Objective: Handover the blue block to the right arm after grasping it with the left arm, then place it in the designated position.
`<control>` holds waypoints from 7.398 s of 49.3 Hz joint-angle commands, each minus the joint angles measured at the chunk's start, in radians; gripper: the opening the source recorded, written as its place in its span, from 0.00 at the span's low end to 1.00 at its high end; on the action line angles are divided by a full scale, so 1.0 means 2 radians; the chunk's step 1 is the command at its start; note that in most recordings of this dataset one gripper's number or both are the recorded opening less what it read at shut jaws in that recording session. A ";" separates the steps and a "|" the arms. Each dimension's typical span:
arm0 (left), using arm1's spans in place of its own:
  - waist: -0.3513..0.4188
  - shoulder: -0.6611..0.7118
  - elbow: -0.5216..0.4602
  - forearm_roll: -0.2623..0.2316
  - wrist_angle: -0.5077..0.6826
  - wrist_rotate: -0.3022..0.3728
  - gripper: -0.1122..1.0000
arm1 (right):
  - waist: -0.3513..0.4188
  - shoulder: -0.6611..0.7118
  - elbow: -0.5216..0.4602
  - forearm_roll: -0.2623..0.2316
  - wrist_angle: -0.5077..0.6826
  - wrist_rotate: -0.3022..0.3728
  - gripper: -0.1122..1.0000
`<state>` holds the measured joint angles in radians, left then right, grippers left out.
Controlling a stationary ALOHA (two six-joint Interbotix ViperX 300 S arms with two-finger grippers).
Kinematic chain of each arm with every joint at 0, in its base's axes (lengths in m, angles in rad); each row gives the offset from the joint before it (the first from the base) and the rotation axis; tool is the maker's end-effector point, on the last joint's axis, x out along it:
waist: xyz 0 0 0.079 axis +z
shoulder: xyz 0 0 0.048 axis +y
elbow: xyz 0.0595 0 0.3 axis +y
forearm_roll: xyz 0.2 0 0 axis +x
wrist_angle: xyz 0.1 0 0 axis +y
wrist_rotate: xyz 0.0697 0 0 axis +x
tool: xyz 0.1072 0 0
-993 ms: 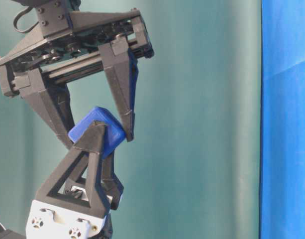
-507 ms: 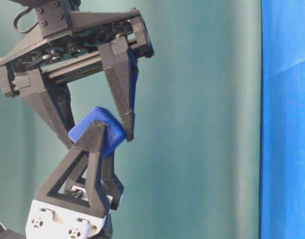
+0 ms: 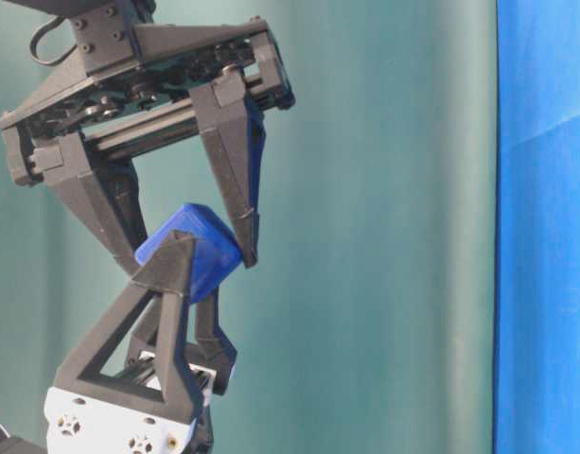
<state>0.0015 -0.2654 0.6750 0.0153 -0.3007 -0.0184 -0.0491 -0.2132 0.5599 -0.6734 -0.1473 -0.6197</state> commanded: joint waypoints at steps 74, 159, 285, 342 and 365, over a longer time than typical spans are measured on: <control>0.002 -0.010 -0.006 0.001 -0.001 -0.002 0.93 | 0.018 -0.183 0.105 0.019 0.087 0.051 0.56; 0.002 -0.010 -0.008 0.001 -0.001 -0.002 0.93 | 0.018 -0.203 0.106 0.062 0.129 0.616 0.56; -0.001 -0.010 -0.010 0.001 -0.001 -0.002 0.93 | 0.064 -0.202 0.107 0.074 0.304 0.619 0.56; -0.002 -0.011 -0.008 0.001 -0.001 -0.001 0.93 | 0.044 -0.004 0.114 0.074 0.107 0.640 0.56; -0.002 -0.013 -0.005 0.001 -0.001 -0.001 0.93 | 0.015 0.128 0.088 0.074 -0.016 0.640 0.56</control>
<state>0.0000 -0.2684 0.6750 0.0153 -0.2976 -0.0215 -0.0123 0.0291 0.7685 -0.5292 -0.1549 0.6581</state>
